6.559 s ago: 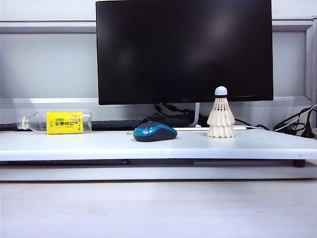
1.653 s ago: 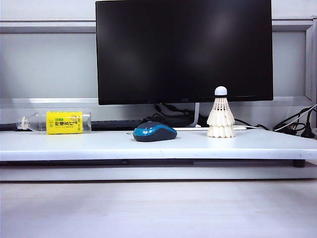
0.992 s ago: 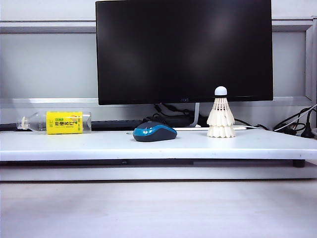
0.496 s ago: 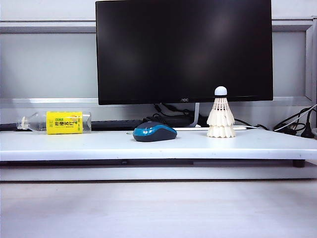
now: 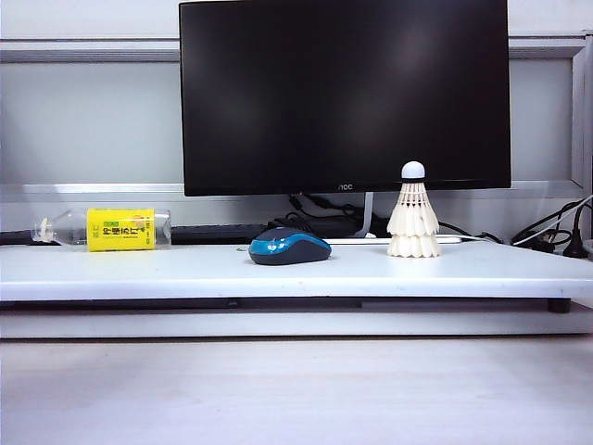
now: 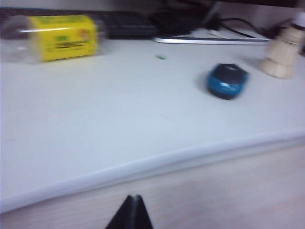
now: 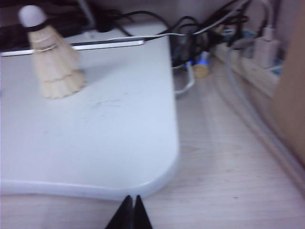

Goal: Stack the badminton balls on the table vertically.

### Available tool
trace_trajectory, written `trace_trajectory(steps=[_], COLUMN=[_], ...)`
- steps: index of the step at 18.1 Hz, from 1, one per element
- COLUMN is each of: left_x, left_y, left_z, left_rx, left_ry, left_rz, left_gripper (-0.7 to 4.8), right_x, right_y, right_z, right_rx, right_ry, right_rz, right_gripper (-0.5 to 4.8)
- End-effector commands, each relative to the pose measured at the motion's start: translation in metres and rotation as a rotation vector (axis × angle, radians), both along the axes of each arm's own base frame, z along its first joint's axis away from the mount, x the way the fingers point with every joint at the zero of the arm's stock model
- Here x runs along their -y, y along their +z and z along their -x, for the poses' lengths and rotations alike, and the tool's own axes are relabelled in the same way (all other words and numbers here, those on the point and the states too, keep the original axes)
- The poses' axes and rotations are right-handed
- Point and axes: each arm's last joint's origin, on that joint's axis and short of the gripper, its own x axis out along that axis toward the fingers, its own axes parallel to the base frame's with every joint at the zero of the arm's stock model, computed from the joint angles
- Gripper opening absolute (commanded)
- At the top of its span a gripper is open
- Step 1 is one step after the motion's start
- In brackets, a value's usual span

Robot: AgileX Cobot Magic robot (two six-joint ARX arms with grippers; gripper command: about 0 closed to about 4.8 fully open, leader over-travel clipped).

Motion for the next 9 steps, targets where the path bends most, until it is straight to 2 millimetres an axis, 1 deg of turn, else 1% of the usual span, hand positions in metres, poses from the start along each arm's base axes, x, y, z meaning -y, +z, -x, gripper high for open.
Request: trace_trajectory(steps=[1, 3, 9], left_x=[-0.007, -0.012, -0.019], left_y=[-0.002, -0.001, 0.0], left_z=[-0.002, -0.002, -0.003], left_rx=[-0.01, -0.006, 0.01], left_ry=[0.067, 0.123, 0.2], left_rz=[-0.005, -0.004, -0.001], left_gripper=[-0.02, -0.02, -0.02], right_x=[0.003, 0.006, 0.007], right_y=[0.0, 0.0, 0.0], right_z=[0.0, 0.0, -0.001], right_rx=[-0.002, -0.002, -0.002], right_ry=[-0.042, -0.066, -0.077], right_rz=[0.0, 0.0, 0.0], right_gripper=[-0.05, -0.05, -0.05])
